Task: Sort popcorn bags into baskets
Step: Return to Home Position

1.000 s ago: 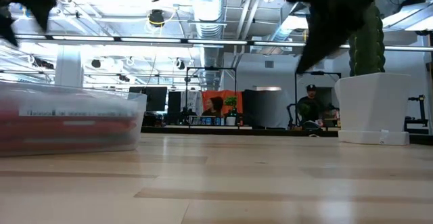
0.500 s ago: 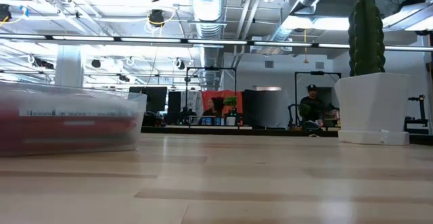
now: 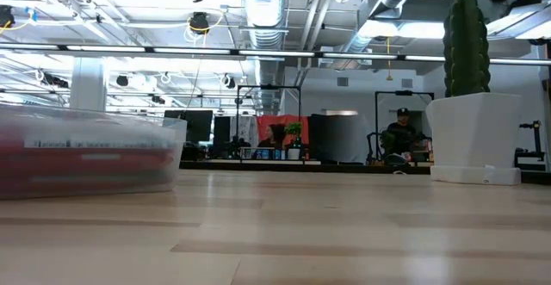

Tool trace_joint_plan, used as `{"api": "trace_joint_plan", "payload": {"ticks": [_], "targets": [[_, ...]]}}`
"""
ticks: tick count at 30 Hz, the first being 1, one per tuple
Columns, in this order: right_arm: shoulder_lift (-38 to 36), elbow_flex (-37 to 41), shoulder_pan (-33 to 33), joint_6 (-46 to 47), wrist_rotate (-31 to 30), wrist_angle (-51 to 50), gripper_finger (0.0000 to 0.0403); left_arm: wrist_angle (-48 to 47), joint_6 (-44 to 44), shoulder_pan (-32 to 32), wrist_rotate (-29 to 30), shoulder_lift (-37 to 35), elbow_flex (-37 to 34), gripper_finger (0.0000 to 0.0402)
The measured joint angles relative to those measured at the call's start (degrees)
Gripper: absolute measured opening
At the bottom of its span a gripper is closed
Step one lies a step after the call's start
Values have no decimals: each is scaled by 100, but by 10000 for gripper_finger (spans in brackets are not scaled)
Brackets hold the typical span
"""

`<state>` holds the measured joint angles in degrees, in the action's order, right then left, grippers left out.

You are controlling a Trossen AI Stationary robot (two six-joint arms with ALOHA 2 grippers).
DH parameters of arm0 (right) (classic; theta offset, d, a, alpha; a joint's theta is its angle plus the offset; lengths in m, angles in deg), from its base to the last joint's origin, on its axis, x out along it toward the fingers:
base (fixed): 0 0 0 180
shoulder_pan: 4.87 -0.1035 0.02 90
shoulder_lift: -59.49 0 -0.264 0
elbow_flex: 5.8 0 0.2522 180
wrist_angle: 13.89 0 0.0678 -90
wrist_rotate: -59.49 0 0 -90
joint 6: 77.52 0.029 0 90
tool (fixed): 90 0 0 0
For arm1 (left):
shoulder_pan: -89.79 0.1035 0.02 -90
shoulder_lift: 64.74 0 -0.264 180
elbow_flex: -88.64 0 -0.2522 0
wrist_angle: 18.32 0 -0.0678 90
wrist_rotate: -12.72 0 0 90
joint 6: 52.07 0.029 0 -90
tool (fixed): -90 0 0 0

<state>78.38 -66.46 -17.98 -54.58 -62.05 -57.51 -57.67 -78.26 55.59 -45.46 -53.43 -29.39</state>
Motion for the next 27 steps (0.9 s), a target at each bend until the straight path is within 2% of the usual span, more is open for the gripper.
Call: {"api": "trace_joint_plan", "payload": {"ticks": [4,6,8,9,12,15,17,22,27], "targets": [[-722,1375,-96,113,184,1285,24,954,-5,0,-663,-1003,-1304,249],[-958,2061,-167,241,303,1850,28,1451,62,-2,-806,-1117,-1780,249],[-1129,2693,-243,334,413,2435,29,1115,28,16,-940,-1094,-1963,249],[-1190,2999,-287,359,475,2795,30,1110,-53,23,-1152,-1093,-2034,249],[-1407,3818,-396,310,774,3656,27,1331,15,11,-1126,-1129,-2322,249],[-1543,4512,-444,163,1177,4511,22,1390,269,20,-1397,-1092,-2439,249],[-1634,4635,-486,95,1440,4661,20,1701,375,18,-1351,-1132,-2620,249],[-1651,4632,-494,55,1512,4476,27,2323,282,15,-1559,-1125,-3217,249],[-1632,4632,-496,-30,1651,4271,42,3230,-71,16,-1712,-1112,-4155,249]]}}
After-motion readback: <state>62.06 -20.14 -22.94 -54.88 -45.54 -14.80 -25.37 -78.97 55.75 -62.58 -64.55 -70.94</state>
